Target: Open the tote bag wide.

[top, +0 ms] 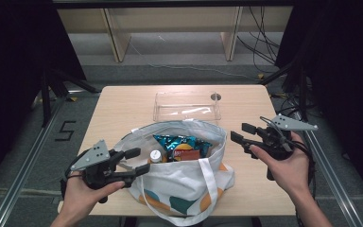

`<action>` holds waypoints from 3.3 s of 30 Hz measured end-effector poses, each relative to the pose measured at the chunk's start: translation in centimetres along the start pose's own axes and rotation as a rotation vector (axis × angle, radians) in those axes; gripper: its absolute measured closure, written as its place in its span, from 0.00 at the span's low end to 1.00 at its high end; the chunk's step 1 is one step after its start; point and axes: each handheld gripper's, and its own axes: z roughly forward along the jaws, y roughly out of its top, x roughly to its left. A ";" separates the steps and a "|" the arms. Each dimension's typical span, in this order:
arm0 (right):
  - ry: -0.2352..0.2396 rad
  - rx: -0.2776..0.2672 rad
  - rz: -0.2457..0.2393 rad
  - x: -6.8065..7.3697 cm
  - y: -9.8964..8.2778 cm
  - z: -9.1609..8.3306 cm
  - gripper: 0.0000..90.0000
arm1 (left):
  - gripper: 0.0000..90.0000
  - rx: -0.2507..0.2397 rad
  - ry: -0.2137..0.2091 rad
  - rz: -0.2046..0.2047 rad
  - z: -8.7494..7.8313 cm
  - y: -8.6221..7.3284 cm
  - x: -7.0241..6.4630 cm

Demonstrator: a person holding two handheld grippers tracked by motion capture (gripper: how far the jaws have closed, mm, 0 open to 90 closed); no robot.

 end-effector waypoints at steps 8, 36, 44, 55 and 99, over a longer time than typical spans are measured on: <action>0.025 0.062 -0.006 1.3 1.1 1.3 0.48 | 0.43 0.087 -0.042 0.097 1.9 -0.2 -0.9; 0.005 0.302 -0.017 2.1 0.8 2.6 0.89 | 0.98 0.263 -0.037 0.304 4.9 -0.3 -2.5; -0.005 0.320 -0.042 2.1 1.1 2.5 0.94 | 0.98 0.274 -0.052 0.266 4.8 -0.1 -2.7; -0.035 0.342 -0.063 3.0 1.2 0.7 0.94 | 0.98 0.293 -0.118 0.323 4.6 0.8 -5.0; -0.064 0.319 -0.112 0.9 -1.7 3.3 0.66 | 0.55 0.029 0.186 0.022 -0.3 -0.1 3.3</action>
